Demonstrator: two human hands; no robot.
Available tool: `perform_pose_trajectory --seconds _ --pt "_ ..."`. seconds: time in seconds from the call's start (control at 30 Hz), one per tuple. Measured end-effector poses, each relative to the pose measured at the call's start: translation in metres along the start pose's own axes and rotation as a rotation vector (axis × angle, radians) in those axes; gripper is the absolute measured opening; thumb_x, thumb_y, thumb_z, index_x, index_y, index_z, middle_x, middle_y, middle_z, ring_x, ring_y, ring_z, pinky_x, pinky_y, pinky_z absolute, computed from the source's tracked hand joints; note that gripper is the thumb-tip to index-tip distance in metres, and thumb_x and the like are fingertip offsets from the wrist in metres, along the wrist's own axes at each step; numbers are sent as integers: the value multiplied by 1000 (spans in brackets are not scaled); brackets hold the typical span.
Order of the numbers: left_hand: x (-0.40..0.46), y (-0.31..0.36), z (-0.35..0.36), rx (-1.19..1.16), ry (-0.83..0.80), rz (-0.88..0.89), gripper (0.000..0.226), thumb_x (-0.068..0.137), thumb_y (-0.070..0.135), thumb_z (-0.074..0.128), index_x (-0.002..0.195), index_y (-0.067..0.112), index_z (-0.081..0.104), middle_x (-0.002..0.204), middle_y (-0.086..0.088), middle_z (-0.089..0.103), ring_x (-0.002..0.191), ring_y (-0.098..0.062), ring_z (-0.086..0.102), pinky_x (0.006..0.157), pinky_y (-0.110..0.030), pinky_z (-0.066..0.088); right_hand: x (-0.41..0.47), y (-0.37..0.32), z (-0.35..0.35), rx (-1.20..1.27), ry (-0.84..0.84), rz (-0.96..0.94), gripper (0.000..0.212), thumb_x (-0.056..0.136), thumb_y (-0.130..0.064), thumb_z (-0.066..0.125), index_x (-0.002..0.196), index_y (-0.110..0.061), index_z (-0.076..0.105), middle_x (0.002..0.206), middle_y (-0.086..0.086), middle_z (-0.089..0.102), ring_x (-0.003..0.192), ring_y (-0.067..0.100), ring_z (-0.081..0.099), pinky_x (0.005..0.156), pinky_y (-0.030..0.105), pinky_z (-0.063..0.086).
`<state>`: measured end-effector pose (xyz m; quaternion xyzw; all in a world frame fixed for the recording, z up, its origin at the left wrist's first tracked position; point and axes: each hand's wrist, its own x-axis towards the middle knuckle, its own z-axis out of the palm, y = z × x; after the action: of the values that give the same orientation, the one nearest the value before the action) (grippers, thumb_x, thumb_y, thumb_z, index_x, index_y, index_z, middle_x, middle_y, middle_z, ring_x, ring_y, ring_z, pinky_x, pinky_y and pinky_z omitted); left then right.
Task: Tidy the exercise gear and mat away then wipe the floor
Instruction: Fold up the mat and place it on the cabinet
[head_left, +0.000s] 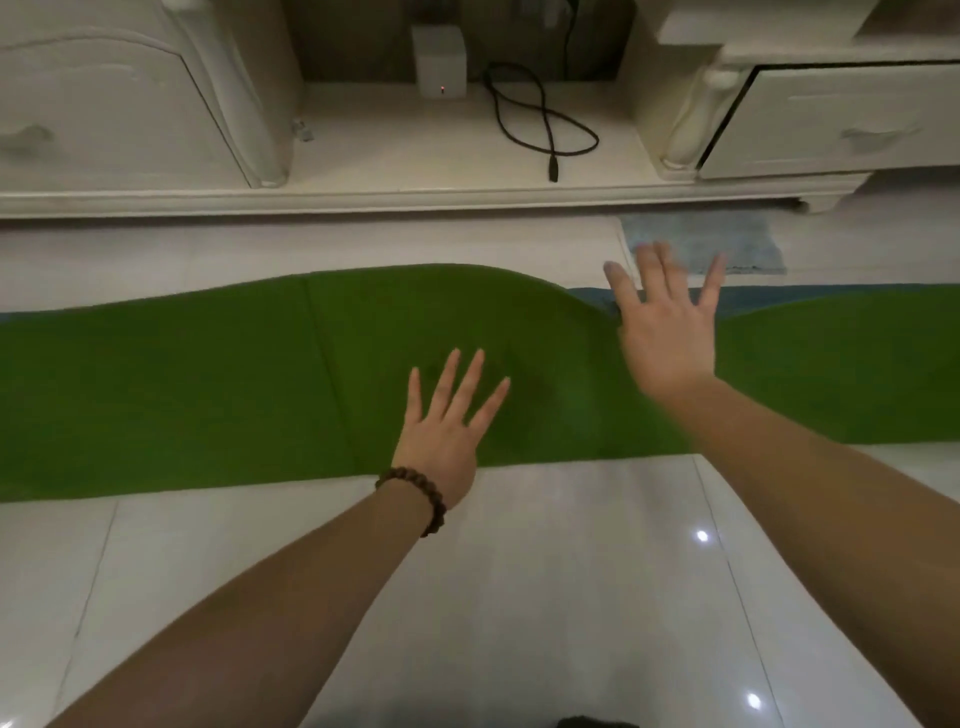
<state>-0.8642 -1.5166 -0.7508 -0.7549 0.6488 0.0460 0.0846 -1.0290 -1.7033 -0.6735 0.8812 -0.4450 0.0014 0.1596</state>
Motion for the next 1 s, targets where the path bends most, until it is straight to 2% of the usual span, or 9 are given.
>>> perform_pose_trajectory --seconds 0.07,0.17,0.3,0.47,0.6,0.67,0.73,0.83,1.0 --pt "4 -7 28 -72 -144 -74 91 93 34 48 146 33 -26 145 -8 -47 136 -32 -38 112 -65 -6 5 -4 10 48 90 30 87 88 -14 54 151 -30 -5 155 9 -18 146 29 -9 109 65 -8" --pt "12 -10 58 -120 -289 -68 92 91 55 46 148 34 -23 146 -6 -46 137 -31 -36 112 -67 -2 -8 -11 36 149 87 -33 90 89 -30 56 149 -36 -12 152 10 -27 144 30 -16 110 64 -7" --pt "27 -14 83 -112 -428 -53 101 83 73 45 146 36 -26 150 -2 -40 140 -32 -30 109 -70 -1 -47 -22 89 206 -334 -167 93 89 -56 48 139 -43 -30 149 7 -37 140 30 -26 114 61 0" --pt "37 -16 107 -89 -475 -75 83 87 75 24 141 43 -29 150 5 -39 141 -27 -32 103 -78 0 -91 -32 150 268 -702 -72 92 82 -72 42 140 -45 -25 153 3 -31 143 27 -22 112 64 1" --pt "38 -13 105 -75 -466 -69 65 101 50 22 145 37 -24 155 -1 -30 142 -32 -26 105 -76 4 -96 -35 165 245 -689 -22 89 80 -75 40 144 -47 -14 159 -1 -12 146 26 -7 109 66 2" --pt "39 -11 98 -51 -475 -45 75 102 14 33 147 30 -25 156 -10 -27 142 -39 -23 106 -75 6 -84 -30 161 236 -641 -13 80 85 -68 40 146 -46 -6 157 0 7 142 30 8 110 66 9" --pt "40 -12 89 -55 -484 -43 97 87 -14 39 148 30 -22 157 -11 -25 143 -39 -20 108 -72 6 -74 -30 156 219 -662 -30 71 95 -48 43 148 -41 -3 153 4 13 136 34 15 109 66 17" --pt "43 -13 80 -121 -518 -70 107 77 -23 36 149 37 -16 159 -6 -21 145 -35 -18 109 -71 5 -80 -36 153 190 -676 -39 76 95 -5 38 150 -37 -4 156 6 7 136 37 15 110 64 18" --pt "39 -11 67 -215 -606 -107 107 75 -24 34 150 40 -7 161 -4 -12 146 -33 -12 110 -70 6 -85 -32 138 272 -722 19 81 87 11 30 150 -37 13 159 1 13 142 32 17 113 60 15"
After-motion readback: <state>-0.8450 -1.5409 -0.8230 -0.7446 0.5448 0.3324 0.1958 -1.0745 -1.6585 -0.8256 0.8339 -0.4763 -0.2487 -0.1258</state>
